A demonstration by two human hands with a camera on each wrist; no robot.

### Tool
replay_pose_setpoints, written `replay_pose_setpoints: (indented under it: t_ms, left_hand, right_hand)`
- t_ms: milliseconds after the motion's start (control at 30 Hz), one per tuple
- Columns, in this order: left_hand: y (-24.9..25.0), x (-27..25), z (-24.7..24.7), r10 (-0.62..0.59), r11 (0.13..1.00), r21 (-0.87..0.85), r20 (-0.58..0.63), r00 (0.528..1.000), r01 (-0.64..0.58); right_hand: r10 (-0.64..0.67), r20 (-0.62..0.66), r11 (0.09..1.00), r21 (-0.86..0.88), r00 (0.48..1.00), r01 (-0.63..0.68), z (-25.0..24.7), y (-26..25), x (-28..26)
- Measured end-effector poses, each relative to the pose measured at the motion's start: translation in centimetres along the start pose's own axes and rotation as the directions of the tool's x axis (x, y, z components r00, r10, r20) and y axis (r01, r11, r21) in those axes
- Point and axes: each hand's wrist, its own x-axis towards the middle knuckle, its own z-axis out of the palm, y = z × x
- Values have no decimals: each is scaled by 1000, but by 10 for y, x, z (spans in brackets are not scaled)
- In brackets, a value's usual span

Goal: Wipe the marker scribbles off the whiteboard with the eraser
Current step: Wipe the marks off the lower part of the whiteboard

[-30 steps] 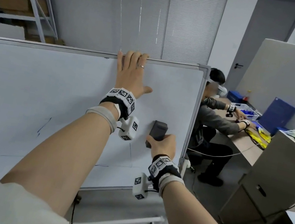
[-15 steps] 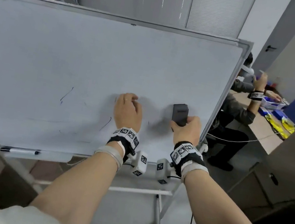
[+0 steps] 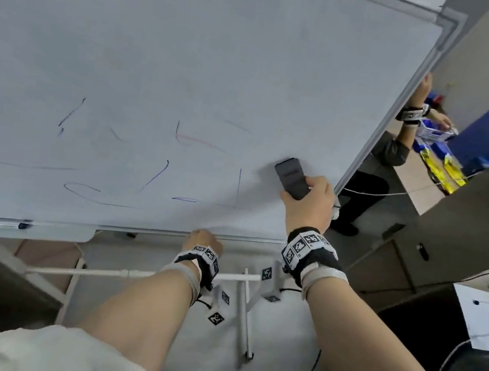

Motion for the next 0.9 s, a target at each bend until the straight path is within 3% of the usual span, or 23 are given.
replay_pose_setpoints:
  t_ms: [100,167,300,367,433,533,600,667,800,900]
  left_hand:
    - [7,0,13,45,991,122,99,994,-57]
    - [16,1,20,5,987,158,167,986,-32]
    - [32,26,43,-44,958,286,203,978,-16]
    - [36,21,37,-96,933,357,149,984,36]
    - [38,20,33,-60,915,403,143,988,-2]
    - [41,10,18,-87,881,472,100,991,29]
    - [45,3,9,-5,874,478,184,983,-85]
    - [54,-5,-2,54,865,462,303,951,-196]
    - [72,-18,-11,78,831,513,277,958,-216]
    - [73,-19,-7,118,884,420,223,968,-205]
  right_hand:
    - [6,-43,1000,-12,999,-6,-4,12,10]
    - [-2,-73,1000,-17,997,1,-7,16,18]
    - [-138,-163,990,-43,977,133,-10,22,33]
    - [-194,-174,980,-67,965,185,-5,28,40]
    - [-170,-135,985,-64,976,162,4,38,45]
    - [-171,31,977,-122,985,173,18,61,41]
    - [-172,130,970,-151,977,191,24,75,37]
    - [-202,136,970,-109,970,218,22,78,39]
    - [-286,-17,955,83,958,286,2,60,59]
    - [-327,-26,932,158,945,327,-6,50,65]
